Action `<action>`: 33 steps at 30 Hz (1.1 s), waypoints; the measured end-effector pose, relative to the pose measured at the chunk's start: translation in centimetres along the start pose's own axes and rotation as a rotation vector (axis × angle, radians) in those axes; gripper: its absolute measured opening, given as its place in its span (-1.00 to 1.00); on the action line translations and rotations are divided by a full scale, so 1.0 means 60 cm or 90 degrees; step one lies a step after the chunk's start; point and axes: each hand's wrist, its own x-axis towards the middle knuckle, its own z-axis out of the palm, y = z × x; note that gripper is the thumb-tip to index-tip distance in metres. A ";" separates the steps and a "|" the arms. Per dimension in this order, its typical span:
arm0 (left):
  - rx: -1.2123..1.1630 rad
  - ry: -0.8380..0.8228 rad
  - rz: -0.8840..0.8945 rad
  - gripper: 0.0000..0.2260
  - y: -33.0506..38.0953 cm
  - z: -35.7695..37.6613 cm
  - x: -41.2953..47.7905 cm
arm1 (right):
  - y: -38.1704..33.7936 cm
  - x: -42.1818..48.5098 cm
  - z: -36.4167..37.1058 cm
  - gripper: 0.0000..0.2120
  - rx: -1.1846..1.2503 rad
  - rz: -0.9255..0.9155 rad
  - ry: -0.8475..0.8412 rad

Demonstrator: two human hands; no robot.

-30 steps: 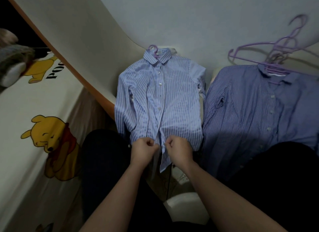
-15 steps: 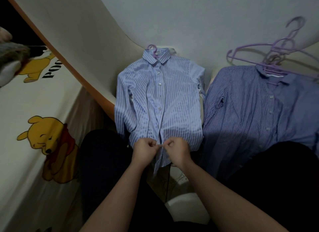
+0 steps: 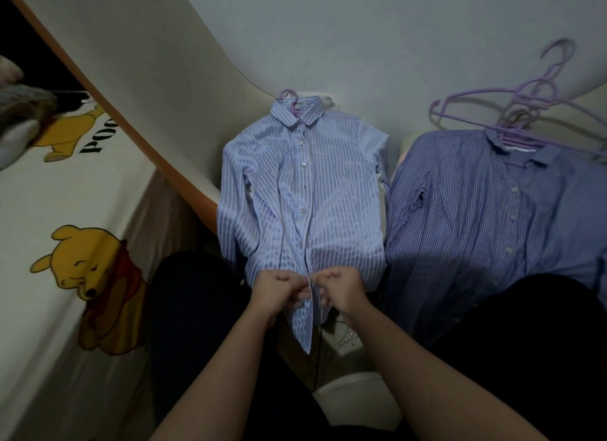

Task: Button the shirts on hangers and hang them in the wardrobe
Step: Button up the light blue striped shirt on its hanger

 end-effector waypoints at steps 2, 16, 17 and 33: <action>-0.007 -0.001 -0.008 -0.96 -0.002 0.000 0.002 | 0.001 -0.004 0.000 -0.80 0.020 0.020 -0.002; -0.015 0.003 -0.010 -0.91 -0.008 0.009 0.007 | -0.003 -0.005 0.012 -0.65 -0.121 -0.041 0.071; -0.008 0.004 -0.006 -0.92 -0.009 0.009 0.008 | -0.002 -0.003 0.014 -0.62 -0.175 -0.056 0.078; 0.271 0.067 0.139 -0.85 -0.018 0.005 0.027 | -0.001 -0.017 0.045 -0.73 -0.706 -0.161 0.129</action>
